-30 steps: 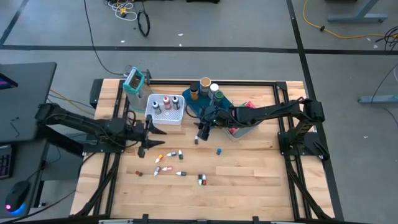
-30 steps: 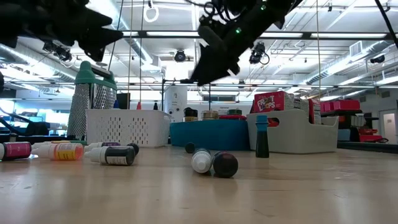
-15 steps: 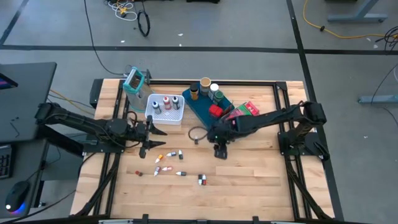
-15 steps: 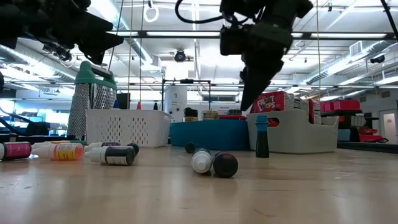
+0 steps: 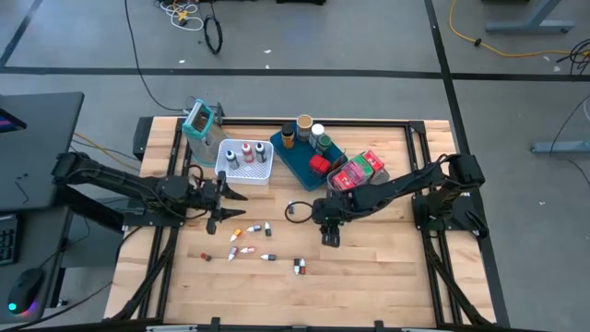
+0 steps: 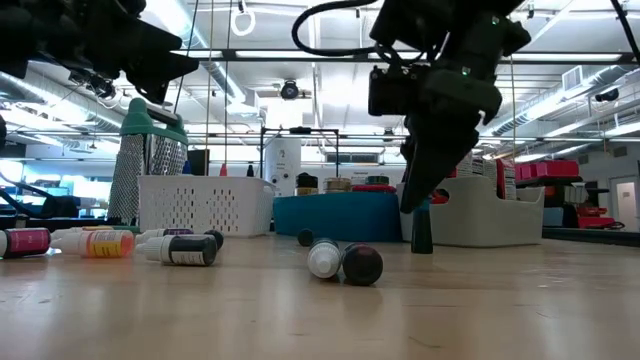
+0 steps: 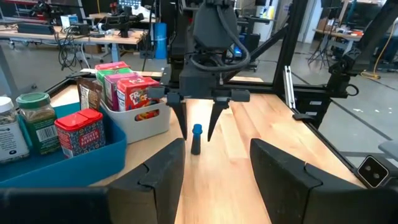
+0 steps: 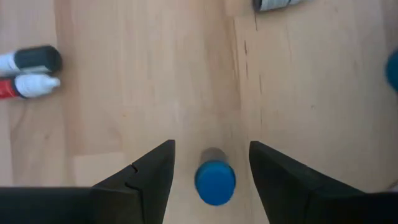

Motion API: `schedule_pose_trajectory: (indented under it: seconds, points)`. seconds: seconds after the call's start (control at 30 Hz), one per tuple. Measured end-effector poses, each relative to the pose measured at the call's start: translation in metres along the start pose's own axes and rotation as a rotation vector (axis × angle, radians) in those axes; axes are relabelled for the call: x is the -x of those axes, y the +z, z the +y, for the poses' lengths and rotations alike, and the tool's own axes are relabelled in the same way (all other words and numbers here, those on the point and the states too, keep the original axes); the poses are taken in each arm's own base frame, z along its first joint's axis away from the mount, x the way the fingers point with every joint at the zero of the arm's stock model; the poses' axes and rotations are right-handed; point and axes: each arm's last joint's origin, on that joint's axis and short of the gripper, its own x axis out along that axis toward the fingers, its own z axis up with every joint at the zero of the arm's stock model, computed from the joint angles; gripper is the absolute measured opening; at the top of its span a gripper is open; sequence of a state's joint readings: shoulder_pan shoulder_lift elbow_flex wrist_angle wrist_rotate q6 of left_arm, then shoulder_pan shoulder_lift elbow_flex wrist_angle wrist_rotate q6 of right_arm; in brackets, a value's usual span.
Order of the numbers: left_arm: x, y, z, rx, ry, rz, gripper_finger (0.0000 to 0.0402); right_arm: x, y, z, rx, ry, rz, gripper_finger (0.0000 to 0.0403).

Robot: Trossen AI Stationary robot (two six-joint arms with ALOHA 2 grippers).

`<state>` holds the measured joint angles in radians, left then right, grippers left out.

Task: Pick & Place Kitchen Items
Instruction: Put the blue lid food coloring bottle into the white bin

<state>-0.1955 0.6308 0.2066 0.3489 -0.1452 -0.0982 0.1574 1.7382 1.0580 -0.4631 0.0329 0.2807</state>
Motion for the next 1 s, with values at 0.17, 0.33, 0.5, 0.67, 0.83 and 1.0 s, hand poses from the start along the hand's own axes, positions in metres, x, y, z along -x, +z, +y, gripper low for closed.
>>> schedule_pose_trajectory:
  seconds: [0.17, 0.33, 0.5, 0.67, 0.83, 1.0]
  points:
    - [0.000, 0.000, 0.000, 0.022, 0.000, 0.000, 0.0192, -0.004, -0.007, -0.001, -0.009, 0.008, 0.028, 0.0190]
    - [0.000, 0.000, 0.000, 0.022, 0.000, 0.000, 0.0192, -0.004, -0.004, -0.001, -0.024, 0.015, 0.002, 0.0133]
    - [0.000, 0.000, 0.000, 0.022, 0.000, 0.000, 0.0192, -0.003, 0.007, -0.002, -0.048, 0.057, -0.101, 0.0071]
    - [0.000, 0.000, 0.000, 0.022, 0.000, 0.000, 0.0192, 0.005, 0.039, -0.003, -0.037, 0.147, -0.417, 0.0070]
    - [0.000, 0.000, 0.000, 0.017, 0.001, 0.000, 0.0192, 0.035, 0.079, -0.016, 0.056, 0.077, -0.938, 0.0085]
    - [0.000, 0.000, 0.000, 0.018, 0.001, 0.000, 0.0192, 0.060, 0.098, -0.044, 0.072, -0.068, -1.209, 0.0082]
